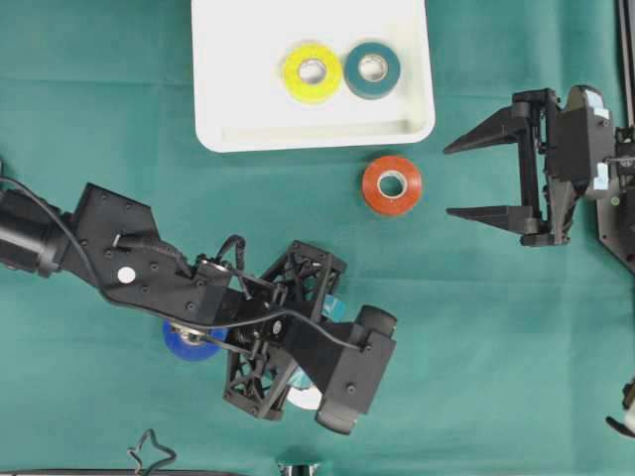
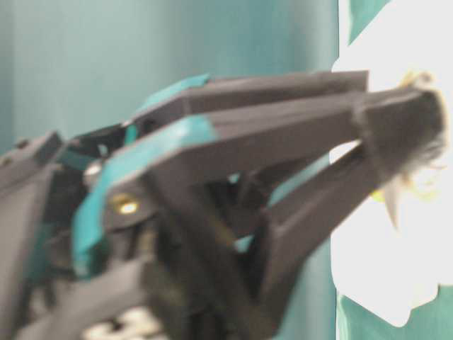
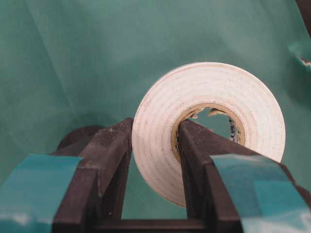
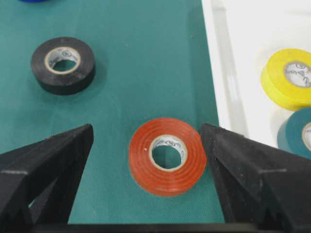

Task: Pick up the tape from a random location and place it into the white case.
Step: 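Lift the white roll and carry it toward the white tray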

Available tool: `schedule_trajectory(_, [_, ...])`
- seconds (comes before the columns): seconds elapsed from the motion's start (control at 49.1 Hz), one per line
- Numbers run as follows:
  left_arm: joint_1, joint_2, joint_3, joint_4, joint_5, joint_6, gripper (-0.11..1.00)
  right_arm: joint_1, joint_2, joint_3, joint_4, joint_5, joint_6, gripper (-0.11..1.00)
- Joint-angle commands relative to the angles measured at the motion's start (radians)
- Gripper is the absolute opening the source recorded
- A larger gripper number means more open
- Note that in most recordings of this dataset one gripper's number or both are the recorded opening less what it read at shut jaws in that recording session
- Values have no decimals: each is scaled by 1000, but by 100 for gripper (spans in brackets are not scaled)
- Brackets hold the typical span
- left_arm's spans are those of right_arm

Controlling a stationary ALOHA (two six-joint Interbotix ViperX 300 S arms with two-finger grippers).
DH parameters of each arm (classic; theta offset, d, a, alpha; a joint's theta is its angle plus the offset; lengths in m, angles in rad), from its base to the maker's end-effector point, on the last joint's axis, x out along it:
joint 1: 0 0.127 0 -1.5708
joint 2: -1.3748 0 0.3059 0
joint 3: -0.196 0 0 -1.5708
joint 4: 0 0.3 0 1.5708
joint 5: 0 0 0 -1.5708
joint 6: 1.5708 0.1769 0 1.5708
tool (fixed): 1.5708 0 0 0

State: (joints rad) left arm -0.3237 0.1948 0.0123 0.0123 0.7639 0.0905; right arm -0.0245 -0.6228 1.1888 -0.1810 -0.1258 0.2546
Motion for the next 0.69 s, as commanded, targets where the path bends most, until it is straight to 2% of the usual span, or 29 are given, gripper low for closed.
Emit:
schedule_trajectory(0.0, [-3, -54, -52, 0, 31, 3, 24, 0, -2, -25, 0, -3, -2, 88])
schedule_trajectory(0.305, [-3, -115, -89, 3, 83, 32, 24, 0, -2, -25, -2, -2, -2, 88])
schedule_trajectory(0.672, [-5, -161, -89, 2, 100, 31, 24, 0, -2, -25, 0, -3, -2, 88])
